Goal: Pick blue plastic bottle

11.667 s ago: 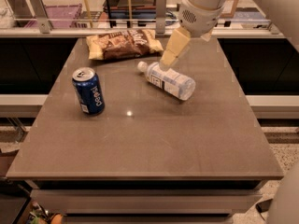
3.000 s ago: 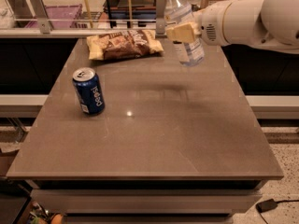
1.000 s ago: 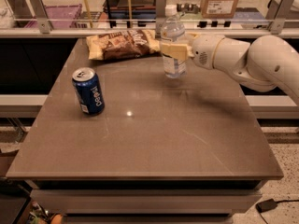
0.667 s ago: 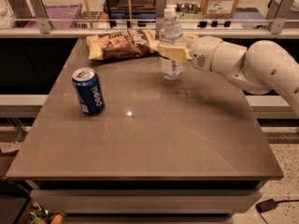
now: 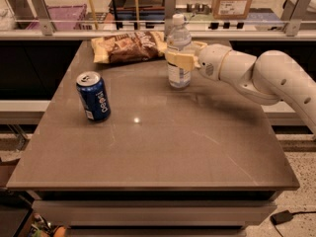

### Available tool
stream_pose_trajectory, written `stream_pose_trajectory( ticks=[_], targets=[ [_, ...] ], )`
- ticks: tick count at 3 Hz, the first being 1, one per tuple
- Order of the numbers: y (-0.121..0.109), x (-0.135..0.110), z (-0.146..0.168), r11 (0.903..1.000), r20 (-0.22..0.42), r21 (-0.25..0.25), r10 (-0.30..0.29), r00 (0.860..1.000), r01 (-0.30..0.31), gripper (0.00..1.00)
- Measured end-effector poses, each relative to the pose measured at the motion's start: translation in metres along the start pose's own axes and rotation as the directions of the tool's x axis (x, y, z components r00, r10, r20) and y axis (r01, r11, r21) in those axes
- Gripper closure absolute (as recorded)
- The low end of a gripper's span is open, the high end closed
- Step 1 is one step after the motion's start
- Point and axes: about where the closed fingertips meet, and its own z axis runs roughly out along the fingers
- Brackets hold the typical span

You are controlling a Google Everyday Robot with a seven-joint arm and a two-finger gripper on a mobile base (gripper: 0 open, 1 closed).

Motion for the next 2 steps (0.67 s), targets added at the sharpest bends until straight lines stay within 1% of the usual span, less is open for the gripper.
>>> stream_pose_trajectory(
  ticks=[2],
  targets=[
    [0.0001,0.0092,0.0054,0.9998,0.025,-0.013,0.017,1.0,-0.017,1.0]
  ],
)
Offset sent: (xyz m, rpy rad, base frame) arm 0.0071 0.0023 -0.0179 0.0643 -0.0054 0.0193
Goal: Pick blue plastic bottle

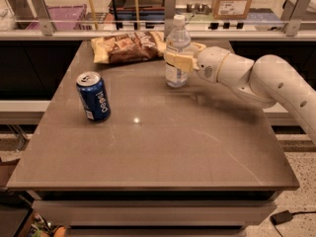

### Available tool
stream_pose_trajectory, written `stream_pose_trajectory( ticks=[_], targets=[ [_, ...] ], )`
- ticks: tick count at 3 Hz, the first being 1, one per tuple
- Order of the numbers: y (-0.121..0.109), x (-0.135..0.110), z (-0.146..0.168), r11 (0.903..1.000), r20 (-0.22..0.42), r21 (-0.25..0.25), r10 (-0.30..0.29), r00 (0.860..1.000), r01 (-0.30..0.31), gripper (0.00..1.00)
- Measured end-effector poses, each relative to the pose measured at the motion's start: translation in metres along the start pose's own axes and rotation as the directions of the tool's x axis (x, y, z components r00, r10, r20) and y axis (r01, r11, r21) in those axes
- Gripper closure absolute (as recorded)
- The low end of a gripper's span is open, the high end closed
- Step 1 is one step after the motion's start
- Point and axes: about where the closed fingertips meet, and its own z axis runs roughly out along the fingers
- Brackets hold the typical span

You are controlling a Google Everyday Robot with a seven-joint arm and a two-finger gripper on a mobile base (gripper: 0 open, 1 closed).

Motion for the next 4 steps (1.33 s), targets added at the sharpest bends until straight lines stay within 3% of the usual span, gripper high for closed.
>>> stream_pose_trajectory(
  ticks=[1,4],
  targets=[
    [0.0001,-0.0013,0.0,1.0,0.0,0.0,0.0,1.0,0.0,0.83],
    [0.0003,-0.0016,0.0003,1.0,0.0,-0.001,0.0,1.0,0.0,0.13]
  ],
)
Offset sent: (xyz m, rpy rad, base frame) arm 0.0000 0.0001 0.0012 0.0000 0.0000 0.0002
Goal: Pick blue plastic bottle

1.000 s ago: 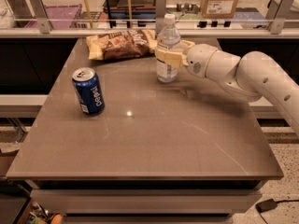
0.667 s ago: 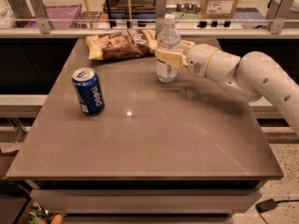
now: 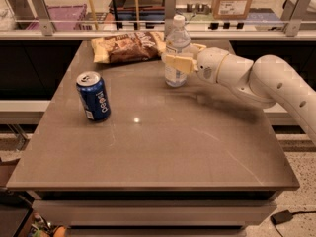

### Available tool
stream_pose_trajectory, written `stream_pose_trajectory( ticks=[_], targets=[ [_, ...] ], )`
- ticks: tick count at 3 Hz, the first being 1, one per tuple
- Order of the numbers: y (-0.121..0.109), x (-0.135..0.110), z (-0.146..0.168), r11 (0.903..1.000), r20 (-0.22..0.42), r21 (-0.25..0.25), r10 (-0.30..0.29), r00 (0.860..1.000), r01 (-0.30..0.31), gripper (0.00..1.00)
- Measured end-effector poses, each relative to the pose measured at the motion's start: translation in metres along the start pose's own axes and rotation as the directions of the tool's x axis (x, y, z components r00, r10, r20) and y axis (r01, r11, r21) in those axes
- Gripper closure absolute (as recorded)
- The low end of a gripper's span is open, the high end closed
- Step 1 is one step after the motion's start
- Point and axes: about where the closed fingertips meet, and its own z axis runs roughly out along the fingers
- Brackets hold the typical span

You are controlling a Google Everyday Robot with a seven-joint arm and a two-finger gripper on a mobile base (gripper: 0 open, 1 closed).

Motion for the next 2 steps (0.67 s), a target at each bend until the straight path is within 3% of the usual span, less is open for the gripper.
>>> stream_pose_trajectory(
  ticks=[1,2],
  targets=[
    [0.0019,-0.0003,0.002,1.0,0.0,-0.004,0.0,1.0,0.0,0.0],
    [0.002,-0.0003,0.002,1.0,0.0,-0.004,0.0,1.0,0.0,0.0]
  ],
)
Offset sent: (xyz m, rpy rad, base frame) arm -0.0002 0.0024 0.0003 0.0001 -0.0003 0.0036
